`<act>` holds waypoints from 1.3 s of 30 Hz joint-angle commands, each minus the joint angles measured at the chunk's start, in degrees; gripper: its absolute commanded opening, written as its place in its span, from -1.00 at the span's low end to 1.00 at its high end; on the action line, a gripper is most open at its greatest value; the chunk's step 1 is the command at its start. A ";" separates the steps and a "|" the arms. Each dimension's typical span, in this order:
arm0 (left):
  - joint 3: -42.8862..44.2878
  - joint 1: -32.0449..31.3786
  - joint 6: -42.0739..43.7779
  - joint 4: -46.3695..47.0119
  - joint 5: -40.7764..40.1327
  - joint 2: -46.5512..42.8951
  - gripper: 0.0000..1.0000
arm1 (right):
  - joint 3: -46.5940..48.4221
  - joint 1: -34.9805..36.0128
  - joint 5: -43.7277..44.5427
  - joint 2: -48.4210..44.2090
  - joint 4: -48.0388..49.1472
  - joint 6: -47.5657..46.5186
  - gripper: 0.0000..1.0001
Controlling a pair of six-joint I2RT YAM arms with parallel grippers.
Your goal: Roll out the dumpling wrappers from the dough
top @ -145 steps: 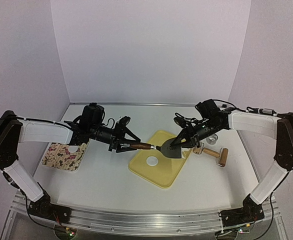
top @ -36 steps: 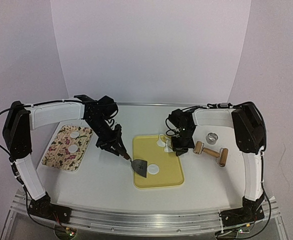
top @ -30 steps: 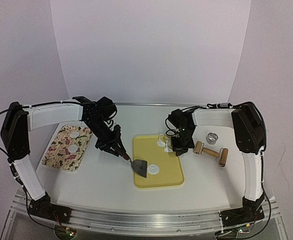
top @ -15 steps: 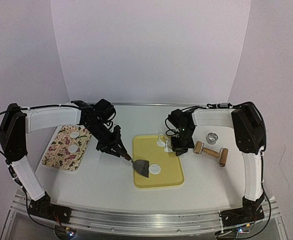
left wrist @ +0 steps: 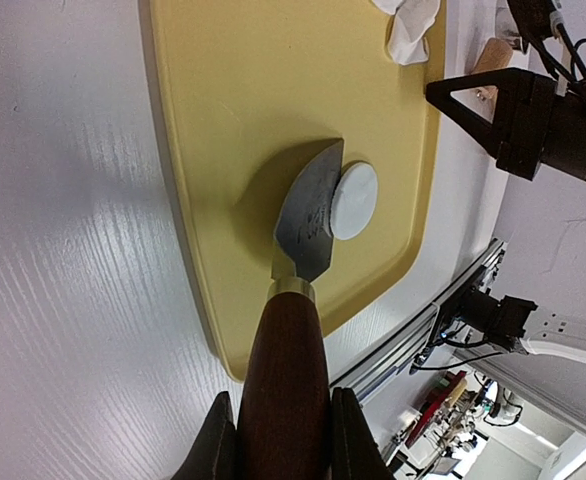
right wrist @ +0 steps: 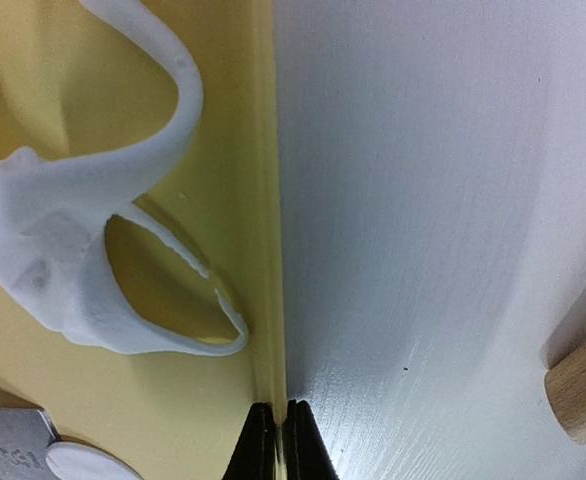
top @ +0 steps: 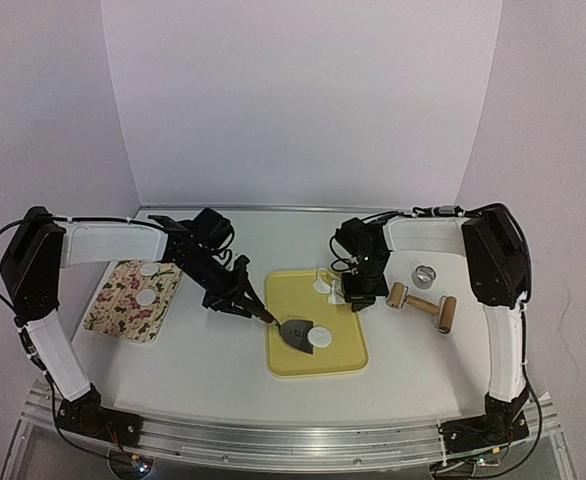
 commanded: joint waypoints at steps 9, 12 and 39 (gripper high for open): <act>-5.46 -0.38 0.17 13.11 -2.31 5.10 -1.00 | 1.39 1.37 -0.48 3.86 0.58 2.70 -1.00; -6.00 -0.39 0.47 15.28 -1.04 6.70 -1.00 | 2.20 1.37 -0.65 4.17 0.07 3.18 -1.00; -5.72 -3.64 -2.03 26.07 0.78 13.08 -1.00 | 3.38 1.46 -0.38 4.15 -1.12 4.51 -1.00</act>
